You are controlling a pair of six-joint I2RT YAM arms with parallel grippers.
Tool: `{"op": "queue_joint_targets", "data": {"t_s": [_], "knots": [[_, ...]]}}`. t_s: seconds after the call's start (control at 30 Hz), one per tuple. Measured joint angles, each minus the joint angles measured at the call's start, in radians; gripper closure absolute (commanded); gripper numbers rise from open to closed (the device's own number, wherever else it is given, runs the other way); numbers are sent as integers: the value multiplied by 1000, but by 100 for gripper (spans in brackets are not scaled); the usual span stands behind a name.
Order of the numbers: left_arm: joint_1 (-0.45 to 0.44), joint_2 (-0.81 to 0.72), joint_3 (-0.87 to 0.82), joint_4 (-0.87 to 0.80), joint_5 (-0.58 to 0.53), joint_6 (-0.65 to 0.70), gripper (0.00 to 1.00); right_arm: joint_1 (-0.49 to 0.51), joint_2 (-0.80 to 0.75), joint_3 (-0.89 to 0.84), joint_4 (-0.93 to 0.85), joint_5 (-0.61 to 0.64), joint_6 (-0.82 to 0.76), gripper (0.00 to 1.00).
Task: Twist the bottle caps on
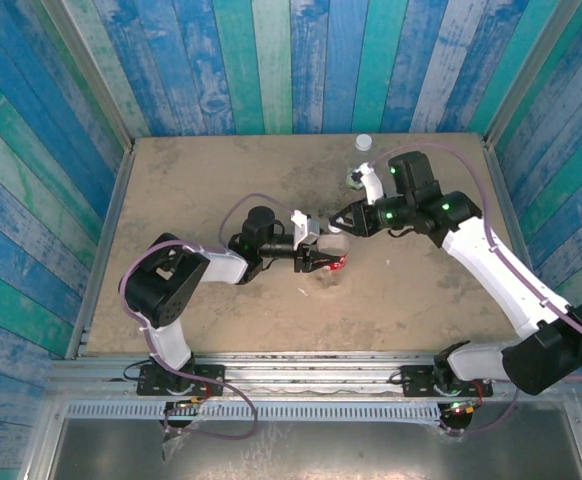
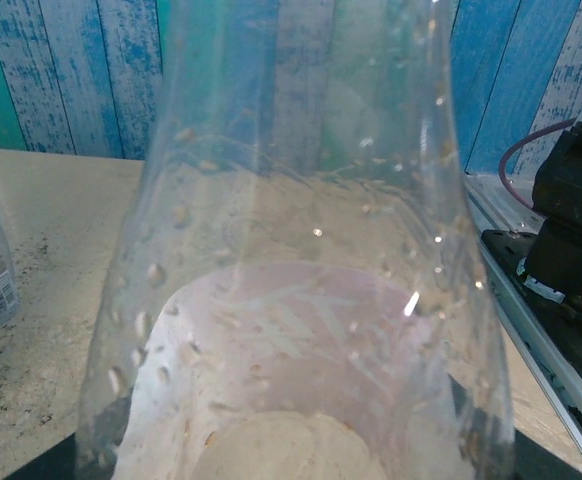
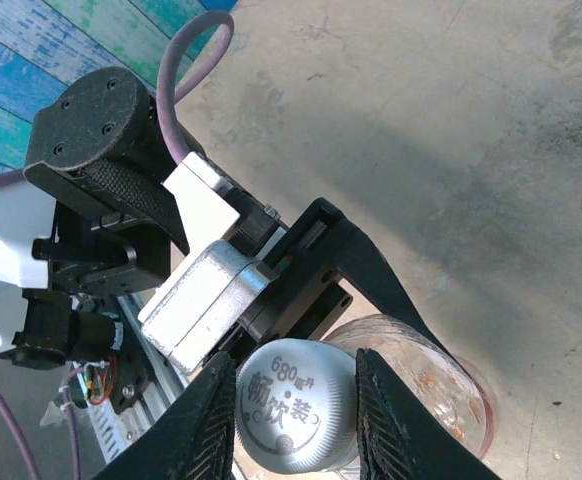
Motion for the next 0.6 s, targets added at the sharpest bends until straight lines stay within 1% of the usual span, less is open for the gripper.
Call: {"op": "queue_joint_targets", "data": {"t_s": [0.13,0.3,0.37,0.47,0.53,0.6], "knots": [[-9,0,0,0,7,17,44,1,-40,-36,10,1,7,65],[-14,0,0,-3,22,22,44,9,-93,-78,18,11,18,62],[-10,0,0,-3,23,17,44,12,-112,-87,13,13,21,59],[-8,0,1,-4,19,8,44,22,-135,-89,11,23,29,48],[-8,0,3,-6,14,2,44,27,-146,-89,13,37,32,46],[-8,1,3,-7,11,-3,44,27,-146,-88,14,53,36,46]]}}
